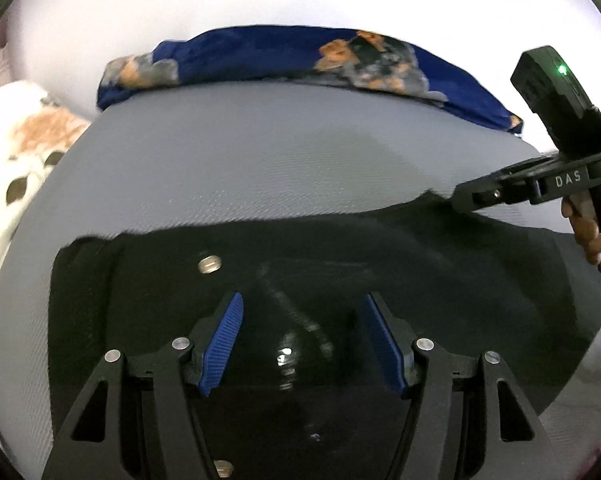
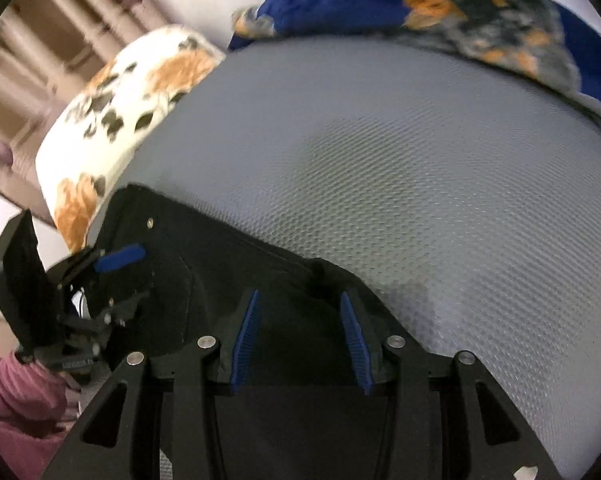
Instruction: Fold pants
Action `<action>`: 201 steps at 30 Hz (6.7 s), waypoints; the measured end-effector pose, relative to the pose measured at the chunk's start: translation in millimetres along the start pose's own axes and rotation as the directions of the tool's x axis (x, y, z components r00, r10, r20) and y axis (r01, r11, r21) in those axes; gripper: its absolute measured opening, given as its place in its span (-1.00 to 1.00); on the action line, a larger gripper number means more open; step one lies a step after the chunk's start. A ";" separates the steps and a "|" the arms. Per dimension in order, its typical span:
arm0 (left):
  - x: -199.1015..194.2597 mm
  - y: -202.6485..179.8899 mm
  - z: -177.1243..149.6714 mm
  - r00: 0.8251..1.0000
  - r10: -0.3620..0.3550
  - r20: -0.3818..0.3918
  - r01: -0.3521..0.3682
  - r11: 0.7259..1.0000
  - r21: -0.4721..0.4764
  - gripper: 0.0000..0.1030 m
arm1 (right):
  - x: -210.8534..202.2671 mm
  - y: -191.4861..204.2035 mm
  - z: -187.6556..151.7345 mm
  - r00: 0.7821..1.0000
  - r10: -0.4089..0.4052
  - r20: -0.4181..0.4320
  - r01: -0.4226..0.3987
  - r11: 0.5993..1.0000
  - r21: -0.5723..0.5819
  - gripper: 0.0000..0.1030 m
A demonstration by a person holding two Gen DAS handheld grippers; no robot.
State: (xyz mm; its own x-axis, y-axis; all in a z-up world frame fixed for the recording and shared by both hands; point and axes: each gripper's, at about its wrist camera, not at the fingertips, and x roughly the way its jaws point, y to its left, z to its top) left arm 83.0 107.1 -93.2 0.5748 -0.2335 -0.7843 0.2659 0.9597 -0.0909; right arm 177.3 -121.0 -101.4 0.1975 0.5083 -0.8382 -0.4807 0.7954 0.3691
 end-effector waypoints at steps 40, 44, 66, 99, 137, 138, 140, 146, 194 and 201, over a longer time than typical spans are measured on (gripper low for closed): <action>41.5 -146.0 46.4 0.969 -0.237 -0.077 0.247 0.951 0.187 0.23 | -110.2 -94.7 -171.6 0.856 -0.504 0.118 0.389 0.777 0.496 -0.22; 50.3 -144.2 31.8 0.972 -0.200 -0.125 0.221 0.956 0.193 0.23 | -126.8 -120.3 -213.7 0.836 -0.545 0.068 0.416 0.709 0.569 -0.22; 36.2 -133.8 13.4 0.992 -0.096 -0.080 0.111 0.973 0.203 0.32 | -189.1 -176.3 -291.4 0.815 -0.578 0.052 0.418 0.647 0.638 -0.18; 41.2 -204.6 16.7 0.980 -0.097 -0.172 0.131 0.972 0.195 0.35 | -270.6 -304.4 -398.8 0.932 -0.120 0.342 -0.176 0.674 0.717 -0.43; 49.1 -212.0 14.3 0.987 -0.021 -0.157 0.054 0.977 0.207 0.54 | -274.8 -206.9 -288.9 0.899 -0.305 0.315 -0.051 0.641 0.766 -0.83; 48.3 -210.3 14.1 0.987 -0.027 -0.157 0.059 0.978 0.201 0.54 | -272.6 -202.1 -283.8 0.900 -0.299 0.316 -0.051 0.649 0.759 -0.83; 45.6 -208.3 13.1 0.988 -0.029 -0.153 0.060 0.978 0.198 0.54 | -268.0 -194.2 -275.2 0.902 -0.295 0.314 -0.045 0.660 0.750 -0.83; 38.4 -201.5 11.7 0.988 -0.045 -0.151 0.072 0.981 0.181 0.54 | -249.8 -170.9 -249.8 0.915 -0.260 0.307 -0.047 0.688 0.724 -0.84; -22.1 -61.7 17.3 0.878 -0.452 -0.154 0.405 0.876 -0.263 0.48 | -102.2 -10.3 -103.9 0.973 -0.084 0.216 -0.033 0.873 0.487 -0.20; 9.7 -76.8 16.3 0.812 -0.516 -0.273 0.433 0.846 -0.312 -0.09 | -128.8 -27.2 -141.8 0.959 -0.128 0.255 -0.044 0.817 0.575 -0.20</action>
State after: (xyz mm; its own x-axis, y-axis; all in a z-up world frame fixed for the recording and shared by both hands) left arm 80.8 28.6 -83.8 0.1184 -0.6425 -0.7571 0.2324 0.7592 -0.6079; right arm 43.8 -254.9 -60.4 0.4684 0.4700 -0.7481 0.0897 0.8171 0.5694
